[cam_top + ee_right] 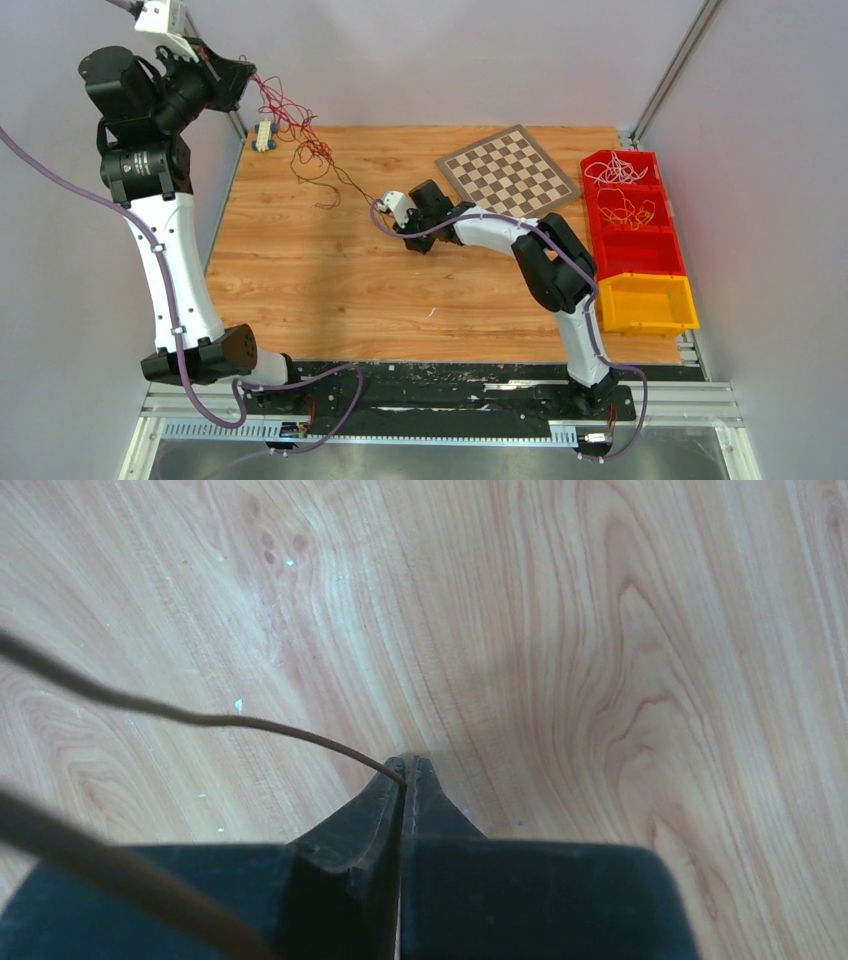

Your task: Untangle the cables

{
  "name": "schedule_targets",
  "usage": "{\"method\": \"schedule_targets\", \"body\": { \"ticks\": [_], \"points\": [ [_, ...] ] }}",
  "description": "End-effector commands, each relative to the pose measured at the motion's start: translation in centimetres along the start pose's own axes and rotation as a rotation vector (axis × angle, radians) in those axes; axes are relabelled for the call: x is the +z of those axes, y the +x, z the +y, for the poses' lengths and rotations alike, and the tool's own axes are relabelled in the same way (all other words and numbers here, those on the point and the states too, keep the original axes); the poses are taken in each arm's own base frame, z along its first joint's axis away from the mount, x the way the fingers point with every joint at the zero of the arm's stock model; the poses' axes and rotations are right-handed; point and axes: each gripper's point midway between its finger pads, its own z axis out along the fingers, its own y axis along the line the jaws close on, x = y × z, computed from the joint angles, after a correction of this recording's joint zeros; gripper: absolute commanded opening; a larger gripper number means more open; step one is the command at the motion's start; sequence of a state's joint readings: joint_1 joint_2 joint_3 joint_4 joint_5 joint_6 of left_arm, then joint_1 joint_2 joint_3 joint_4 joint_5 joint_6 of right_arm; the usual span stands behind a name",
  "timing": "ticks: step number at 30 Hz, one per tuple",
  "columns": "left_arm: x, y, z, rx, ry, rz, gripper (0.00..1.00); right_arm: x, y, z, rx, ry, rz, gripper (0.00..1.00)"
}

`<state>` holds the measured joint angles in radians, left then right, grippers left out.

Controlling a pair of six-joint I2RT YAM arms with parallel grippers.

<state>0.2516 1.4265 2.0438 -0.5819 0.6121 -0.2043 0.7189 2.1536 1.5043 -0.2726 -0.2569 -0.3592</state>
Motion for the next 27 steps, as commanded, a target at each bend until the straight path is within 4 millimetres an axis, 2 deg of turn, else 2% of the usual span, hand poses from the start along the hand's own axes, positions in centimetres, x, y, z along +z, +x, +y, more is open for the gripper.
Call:
{"method": "schedule_targets", "body": {
  "ticks": [1, 2, 3, 4, 5, 6, 7, 8, 11, 12, 14, 17, 21, 27],
  "points": [
    [0.1, 0.9, -3.5, -0.125, 0.208, 0.018, 0.00, -1.2, 9.6, 3.5, 0.075, -0.165, 0.330, 0.08],
    [-0.2, 1.2, -4.4, -0.146, 0.240, 0.025, 0.00, -2.3, 7.9, 4.0, 0.072, -0.203, 0.289, 0.23],
    [0.1, 3.5, -4.5, -0.191, 0.266, 0.075, 0.00, -3.6, 5.7, 4.2, 0.064, -0.237, 0.231, 0.38],
    [-0.3, 3.9, -5.6, -0.193, 0.299, 0.079, 0.00, -5.0, 3.6, 4.3, 0.055, -0.262, 0.171, 0.55],
    [0.0, 6.1, -5.4, -0.229, 0.303, 0.121, 0.00, -6.6, 1.1, 4.3, 0.042, -0.277, 0.098, 0.68],
    [-0.4, 6.4, -6.4, -0.223, 0.329, 0.122, 0.00, -8.3, -1.4, 4.3, 0.027, -0.293, 0.025, 0.77],
    [-0.1, 8.4, -6.4, -0.255, 0.332, 0.159, 0.00, -10.2, -4.1, 4.1, 0.008, -0.300, -0.052, 0.82],
    [-0.4, 8.9, -7.3, -0.258, 0.355, 0.167, 0.00, -11.9, -6.3, 4.2, 0.000, -0.313, -0.116, 0.85],
    [-0.4, 12.5, -9.0, -0.311, 0.395, 0.240, 0.00, -16.5, -12.5, 4.3, -0.046, -0.338, -0.287, 0.85],
    [-0.3, 12.9, -9.4, -0.326, 0.401, 0.250, 0.00, -17.7, -14.2, 4.3, -0.053, -0.339, -0.329, 0.84],
    [-0.2, 14.9, -9.9, -0.379, 0.411, 0.289, 0.00, -19.3, -17.3, 3.8, -0.032, -0.315, -0.404, 0.80],
    [-0.2, 16.1, -10.8, -0.445, 0.430, 0.319, 0.00, -21.1, -20.8, 2.9, -0.001, -0.267, -0.508, 0.78],
    [-0.4, 17.2, -11.7, -0.490, 0.462, 0.358, 0.00, -20.8, -22.6, 1.9, -0.015, -0.211, -0.612, 0.79],
    [-0.7, 17.5, -12.7, -0.505, 0.509, 0.378, 0.00, -18.5, -23.2, 2.2, 0.030, -0.289, -0.611, 0.76]
  ]
}}
